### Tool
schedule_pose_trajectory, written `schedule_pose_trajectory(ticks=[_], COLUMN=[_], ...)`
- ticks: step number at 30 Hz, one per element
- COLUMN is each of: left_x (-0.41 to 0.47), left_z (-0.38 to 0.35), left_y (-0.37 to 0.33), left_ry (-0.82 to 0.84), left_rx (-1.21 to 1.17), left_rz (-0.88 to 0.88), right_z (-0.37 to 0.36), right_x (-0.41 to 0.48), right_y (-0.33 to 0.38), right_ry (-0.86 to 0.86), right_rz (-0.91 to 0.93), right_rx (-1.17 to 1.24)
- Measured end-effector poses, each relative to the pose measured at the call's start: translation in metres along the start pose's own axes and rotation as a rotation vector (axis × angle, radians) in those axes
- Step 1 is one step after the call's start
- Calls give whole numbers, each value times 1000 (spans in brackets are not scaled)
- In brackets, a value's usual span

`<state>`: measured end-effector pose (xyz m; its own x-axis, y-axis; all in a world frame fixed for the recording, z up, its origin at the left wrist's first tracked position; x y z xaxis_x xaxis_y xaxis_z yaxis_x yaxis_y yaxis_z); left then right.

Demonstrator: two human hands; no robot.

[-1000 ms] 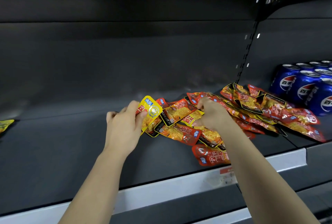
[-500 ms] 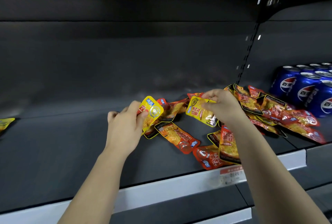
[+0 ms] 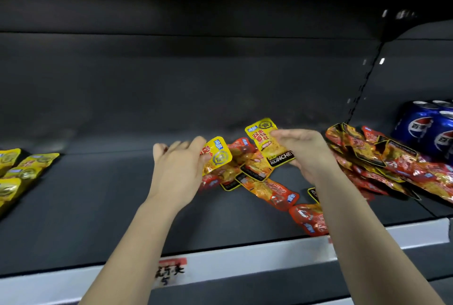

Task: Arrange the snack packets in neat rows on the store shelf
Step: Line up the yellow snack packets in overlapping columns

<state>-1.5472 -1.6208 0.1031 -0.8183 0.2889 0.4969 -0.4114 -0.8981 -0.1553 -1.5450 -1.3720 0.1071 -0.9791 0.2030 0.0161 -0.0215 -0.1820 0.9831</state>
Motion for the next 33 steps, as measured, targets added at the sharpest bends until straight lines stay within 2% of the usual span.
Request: schedule_pose_trajectory(ticks=[7,11,17,23,26,29,33], left_x=[-20,-34,-52,-64,-66,-65,-61], left_z=[24,39,78,107,109,111,114], left_y=[75,130,213,297,329,350,363], left_ry=[20,16,-81,-152,-130,-99,-94], left_rx=[85,118,201,254,253,252,222], left_rz=[49,49,68,104,118,141,161], right_z=[-86,-147,-240,-330,-372,-402,-422], right_x=[-5,-9,-10,-11,-15,-14,-5], right_y=[20,31,42,47,47,44,40], right_ry=[55,126,81,229,314,277,241], right_rz=[97,13,-21,-105,-170,-233,-285], right_rx=[8,88,194,79,161,254,147])
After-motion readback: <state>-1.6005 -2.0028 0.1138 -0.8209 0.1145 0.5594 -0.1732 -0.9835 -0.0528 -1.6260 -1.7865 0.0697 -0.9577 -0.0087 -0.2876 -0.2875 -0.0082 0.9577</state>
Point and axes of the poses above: each hand's wrist, its own x-axis towards the middle knuckle, its own z-axis out of the back of the hand, y = z × x, the point moved 4 cm from there along x, towards the middle knuckle, and after that the axes turned 7 degrees about y, right-handed, at the moved point
